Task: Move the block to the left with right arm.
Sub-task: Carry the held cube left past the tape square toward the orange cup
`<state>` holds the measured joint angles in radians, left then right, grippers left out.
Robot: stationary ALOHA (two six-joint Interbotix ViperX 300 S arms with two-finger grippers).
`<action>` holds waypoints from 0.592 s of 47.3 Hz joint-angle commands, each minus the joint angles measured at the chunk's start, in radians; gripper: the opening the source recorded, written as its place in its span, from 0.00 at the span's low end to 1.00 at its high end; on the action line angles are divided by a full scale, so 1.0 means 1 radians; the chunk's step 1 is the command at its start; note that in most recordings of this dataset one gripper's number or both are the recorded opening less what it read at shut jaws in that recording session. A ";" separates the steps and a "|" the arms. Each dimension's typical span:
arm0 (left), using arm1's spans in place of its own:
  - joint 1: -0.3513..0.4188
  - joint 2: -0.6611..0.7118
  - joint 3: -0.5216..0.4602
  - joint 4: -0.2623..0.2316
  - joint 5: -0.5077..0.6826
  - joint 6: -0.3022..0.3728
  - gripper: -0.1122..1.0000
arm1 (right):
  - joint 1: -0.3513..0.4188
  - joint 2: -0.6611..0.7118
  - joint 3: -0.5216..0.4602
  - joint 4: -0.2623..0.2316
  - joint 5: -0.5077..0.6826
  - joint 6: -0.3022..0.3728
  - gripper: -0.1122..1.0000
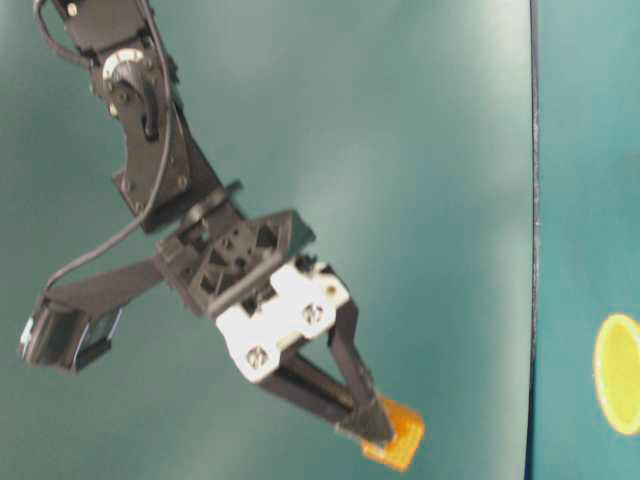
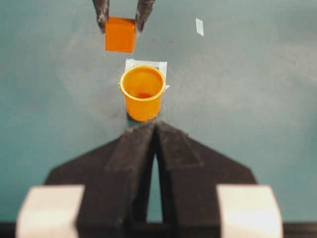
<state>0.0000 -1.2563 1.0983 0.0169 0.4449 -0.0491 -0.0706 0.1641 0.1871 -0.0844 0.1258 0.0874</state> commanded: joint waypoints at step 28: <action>0.000 0.006 -0.034 0.002 -0.002 0.000 0.10 | 0.006 0.097 -0.169 0.000 -0.084 0.005 0.46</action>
<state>0.0000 -1.2563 1.0983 0.0169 0.4449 -0.0491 -0.0706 0.2700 0.0614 -0.0844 0.0614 0.0905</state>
